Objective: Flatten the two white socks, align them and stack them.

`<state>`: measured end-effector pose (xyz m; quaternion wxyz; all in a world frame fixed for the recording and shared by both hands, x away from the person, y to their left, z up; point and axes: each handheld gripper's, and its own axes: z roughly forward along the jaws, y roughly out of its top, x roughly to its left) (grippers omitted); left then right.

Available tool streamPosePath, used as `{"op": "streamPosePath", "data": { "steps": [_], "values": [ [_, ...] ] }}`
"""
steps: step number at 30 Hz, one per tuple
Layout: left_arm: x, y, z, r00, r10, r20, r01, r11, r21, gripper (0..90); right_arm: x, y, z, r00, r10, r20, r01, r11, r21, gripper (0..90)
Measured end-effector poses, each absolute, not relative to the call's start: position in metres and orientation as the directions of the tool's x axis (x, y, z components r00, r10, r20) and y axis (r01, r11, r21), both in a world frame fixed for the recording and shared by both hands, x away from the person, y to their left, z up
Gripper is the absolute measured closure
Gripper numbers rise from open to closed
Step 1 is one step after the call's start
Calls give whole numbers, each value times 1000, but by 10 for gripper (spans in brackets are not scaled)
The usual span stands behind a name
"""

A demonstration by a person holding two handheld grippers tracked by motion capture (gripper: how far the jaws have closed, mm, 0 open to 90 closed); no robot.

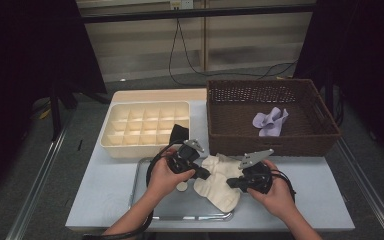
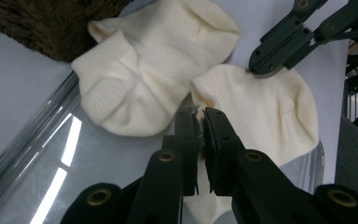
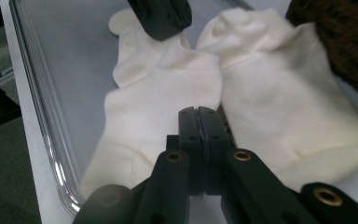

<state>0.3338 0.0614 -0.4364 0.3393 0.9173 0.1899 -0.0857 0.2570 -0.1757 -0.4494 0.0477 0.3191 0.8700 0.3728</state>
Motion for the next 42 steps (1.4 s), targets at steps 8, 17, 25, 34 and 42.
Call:
{"op": "streamPosePath", "data": {
  "steps": [8, 17, 25, 34, 42],
  "values": [
    [342, 61, -435, 894, 312, -322, 448, -642, 623, 841, 272, -190, -439, -771, 615, 164, 529, 476, 703, 900],
    [357, 64, -442, 864, 367, -346, 502, -563, 657, 683, 301, -195, -432, -753, 652, 83, 515, 506, 692, 888],
    [353, 66, -447, 881, 368, -296, 469, -599, 649, 467, 300, -205, -445, -708, 699, 99, 549, 456, 700, 660],
    [342, 64, -454, 892, 383, -241, 446, -658, 606, 477, 277, -208, -447, -708, 700, 94, 549, 462, 697, 642],
    [337, 57, -460, 896, 387, -218, 437, -680, 589, 582, 267, -212, -461, -684, 726, 66, 576, 482, 661, 701]
  ]
}}
